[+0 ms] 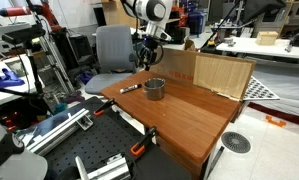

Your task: Remove the marker from the bowl and put it on the table

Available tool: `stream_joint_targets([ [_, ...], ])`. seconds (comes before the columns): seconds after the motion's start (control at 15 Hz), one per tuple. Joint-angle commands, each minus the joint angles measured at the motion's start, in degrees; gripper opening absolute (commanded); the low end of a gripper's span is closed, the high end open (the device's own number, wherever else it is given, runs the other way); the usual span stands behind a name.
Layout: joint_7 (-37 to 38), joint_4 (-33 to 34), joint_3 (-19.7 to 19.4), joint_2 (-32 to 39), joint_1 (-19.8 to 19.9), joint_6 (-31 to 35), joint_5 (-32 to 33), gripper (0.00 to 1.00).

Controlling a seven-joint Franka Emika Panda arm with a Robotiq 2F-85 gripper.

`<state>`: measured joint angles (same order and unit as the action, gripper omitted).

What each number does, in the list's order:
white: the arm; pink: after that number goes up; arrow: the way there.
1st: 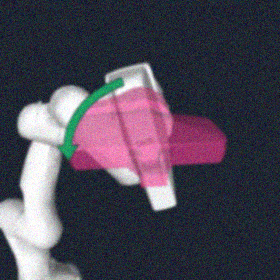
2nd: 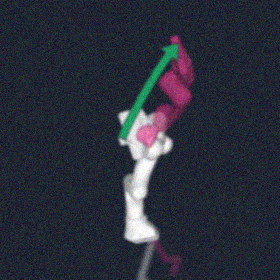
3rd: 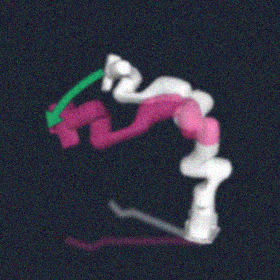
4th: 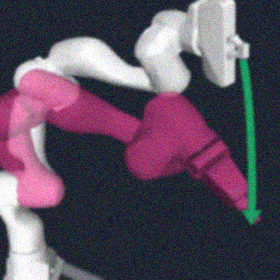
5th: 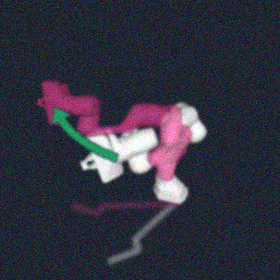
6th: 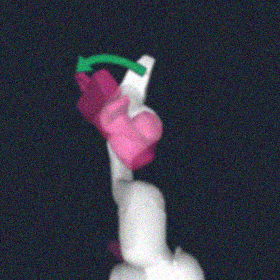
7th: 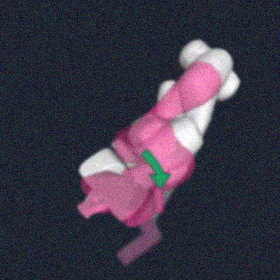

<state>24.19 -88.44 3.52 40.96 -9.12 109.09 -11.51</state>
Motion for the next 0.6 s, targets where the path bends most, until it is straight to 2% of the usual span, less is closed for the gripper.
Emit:
stream_joint_targets([
  [0.0, -0.41, 0.0, -0.44, -0.95, -0.44, -0.26, -0.32, 1.0],
  [0.53, -1.0, -1.75, -0.37, -2.54, -0.4, -0.26, -0.28, 1.0],
])
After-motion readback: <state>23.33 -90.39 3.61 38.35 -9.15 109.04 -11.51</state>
